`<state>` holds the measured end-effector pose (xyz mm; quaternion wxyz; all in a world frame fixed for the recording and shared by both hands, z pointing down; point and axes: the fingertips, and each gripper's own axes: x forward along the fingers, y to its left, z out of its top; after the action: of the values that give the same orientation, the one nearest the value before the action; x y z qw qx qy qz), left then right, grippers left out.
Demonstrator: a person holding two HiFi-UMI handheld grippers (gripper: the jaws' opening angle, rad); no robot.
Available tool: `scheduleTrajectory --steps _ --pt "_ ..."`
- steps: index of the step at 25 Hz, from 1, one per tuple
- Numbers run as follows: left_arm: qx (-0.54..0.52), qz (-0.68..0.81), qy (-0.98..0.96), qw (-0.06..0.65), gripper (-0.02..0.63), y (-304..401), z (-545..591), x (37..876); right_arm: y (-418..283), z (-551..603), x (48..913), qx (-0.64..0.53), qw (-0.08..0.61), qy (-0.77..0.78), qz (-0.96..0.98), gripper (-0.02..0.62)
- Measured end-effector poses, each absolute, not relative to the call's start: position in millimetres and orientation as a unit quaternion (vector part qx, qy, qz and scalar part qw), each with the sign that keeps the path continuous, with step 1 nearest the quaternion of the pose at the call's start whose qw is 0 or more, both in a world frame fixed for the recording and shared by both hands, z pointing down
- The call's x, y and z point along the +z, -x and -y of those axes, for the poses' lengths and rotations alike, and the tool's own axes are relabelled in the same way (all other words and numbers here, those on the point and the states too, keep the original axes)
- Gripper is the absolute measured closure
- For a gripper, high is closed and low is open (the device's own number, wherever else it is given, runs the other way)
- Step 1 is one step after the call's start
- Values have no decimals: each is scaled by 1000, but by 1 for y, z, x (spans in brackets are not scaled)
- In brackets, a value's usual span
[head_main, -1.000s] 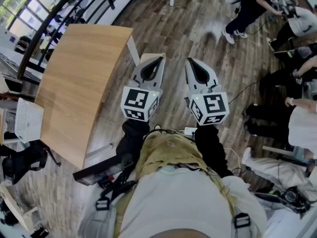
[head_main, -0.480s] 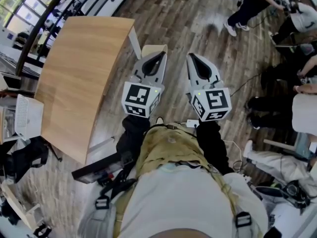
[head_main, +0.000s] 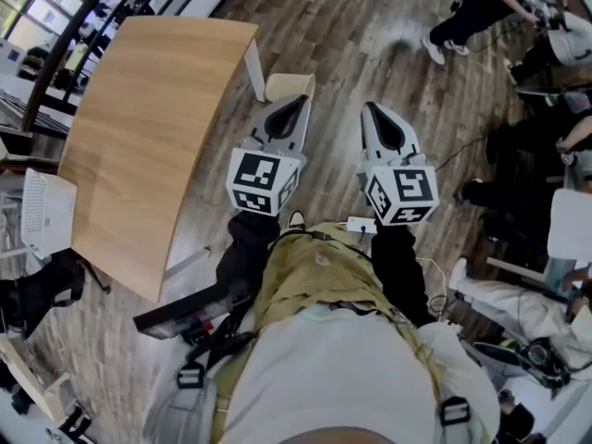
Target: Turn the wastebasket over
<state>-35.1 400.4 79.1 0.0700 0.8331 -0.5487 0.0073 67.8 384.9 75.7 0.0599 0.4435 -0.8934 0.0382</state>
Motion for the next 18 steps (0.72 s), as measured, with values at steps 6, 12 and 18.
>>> scheduleTrajectory --steps 6,12,18 --pt "3 549 -832 78 609 45 -388 88 -62 -376 87 41 75 -441 893 577" --pt "8 546 -833 84 609 38 -360 99 -71 -342 105 61 79 -443 891 577" --pt "23 576 -813 85 609 61 -299 108 -52 -274 117 71 72 -417 903 577"
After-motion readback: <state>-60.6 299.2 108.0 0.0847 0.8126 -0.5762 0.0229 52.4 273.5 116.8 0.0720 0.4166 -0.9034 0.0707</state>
